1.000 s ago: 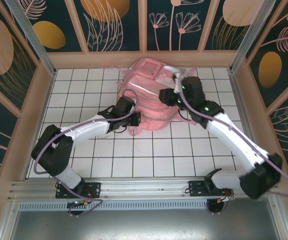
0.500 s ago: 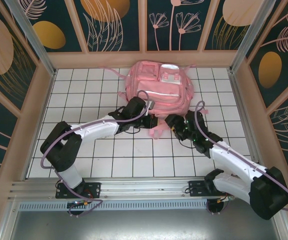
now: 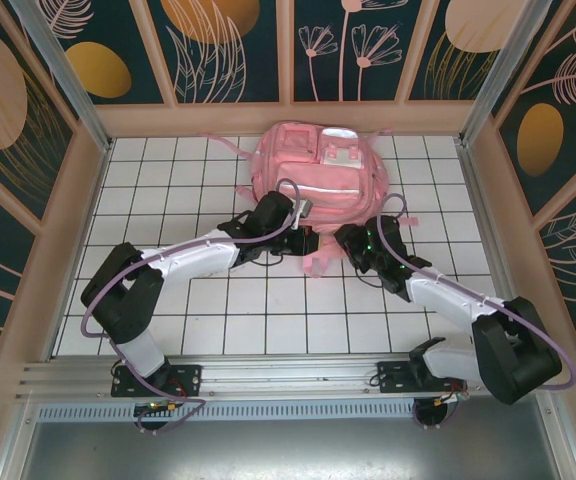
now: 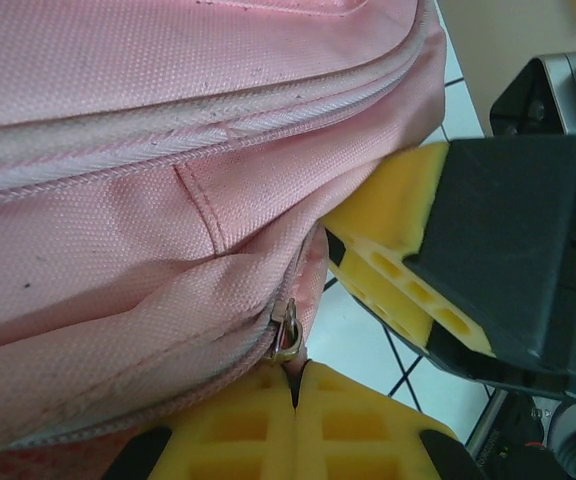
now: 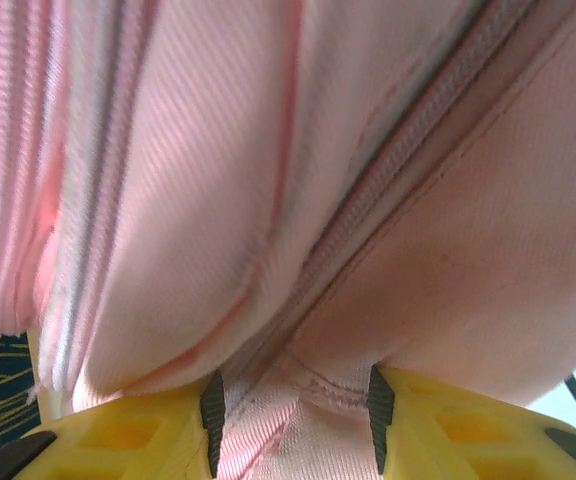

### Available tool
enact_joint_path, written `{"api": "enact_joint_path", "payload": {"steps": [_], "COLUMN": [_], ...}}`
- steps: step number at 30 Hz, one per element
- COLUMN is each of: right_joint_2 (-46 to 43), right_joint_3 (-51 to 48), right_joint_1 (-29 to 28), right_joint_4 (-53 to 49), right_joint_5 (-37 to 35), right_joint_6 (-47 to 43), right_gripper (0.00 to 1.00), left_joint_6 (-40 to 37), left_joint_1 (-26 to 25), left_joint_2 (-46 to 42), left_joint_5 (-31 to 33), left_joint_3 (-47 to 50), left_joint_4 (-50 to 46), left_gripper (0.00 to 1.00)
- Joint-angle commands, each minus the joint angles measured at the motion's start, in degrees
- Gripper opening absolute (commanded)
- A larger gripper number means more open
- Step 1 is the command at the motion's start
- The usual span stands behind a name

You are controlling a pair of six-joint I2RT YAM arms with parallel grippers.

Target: Pack the student bag

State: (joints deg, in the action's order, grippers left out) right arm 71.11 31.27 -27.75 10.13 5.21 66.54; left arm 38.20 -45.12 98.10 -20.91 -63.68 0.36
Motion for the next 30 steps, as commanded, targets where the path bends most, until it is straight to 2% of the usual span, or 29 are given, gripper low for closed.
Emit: {"api": "enact_joint_path", "payload": {"steps": [1, 4, 10, 12, 14, 18, 30], "right_joint_2": [0.7, 0.3, 0.4, 2.2, 3.7, 3.3, -2.9], "right_joint_3": [2.5, 1.4, -1.5, -1.4, -0.8, 0.4, 0.3], "right_joint_1": [1.3, 1.6, 1.7, 2.0, 2.0, 2.3, 6.7], "right_joint_4": [3.3, 7.9, 14.6, 15.7, 16.3, 12.8, 3.2], "right_joint_5": [-2.8, -0.4, -0.7, 0.3, 0.8, -1.2, -4.4], "right_joint_6": [-3.1, -2.0, -0.6, -0.4, -0.8, -4.8, -13.6], "right_gripper": [0.51, 0.55, 0.59, 0.52, 0.4, 0.01, 0.0], "left_joint_6": [-1.1, -0.9, 1.1, 1.6, 1.8, 1.1, -1.7], "left_joint_1": [-0.3, -0.3, -0.4, -0.4, -0.3, -0.4, 0.2], "left_joint_2": [-0.2, -0.3, 1.5, 1.5, 1.4, 0.9, -3.1], "left_joint_5": [-2.8, -2.9, -5.6, -6.3, -7.0, -7.1, -2.9], "left_joint_3": [-2.4, -2.1, -2.0, -2.0, -2.1, -1.8, 2.5], "left_joint_4": [3.0, 3.1, 5.7, 6.4, 6.5, 4.9, -1.4], "left_gripper": [0.0, 0.0, 0.0, 0.0, 0.0, 0.0, 0.0]}}
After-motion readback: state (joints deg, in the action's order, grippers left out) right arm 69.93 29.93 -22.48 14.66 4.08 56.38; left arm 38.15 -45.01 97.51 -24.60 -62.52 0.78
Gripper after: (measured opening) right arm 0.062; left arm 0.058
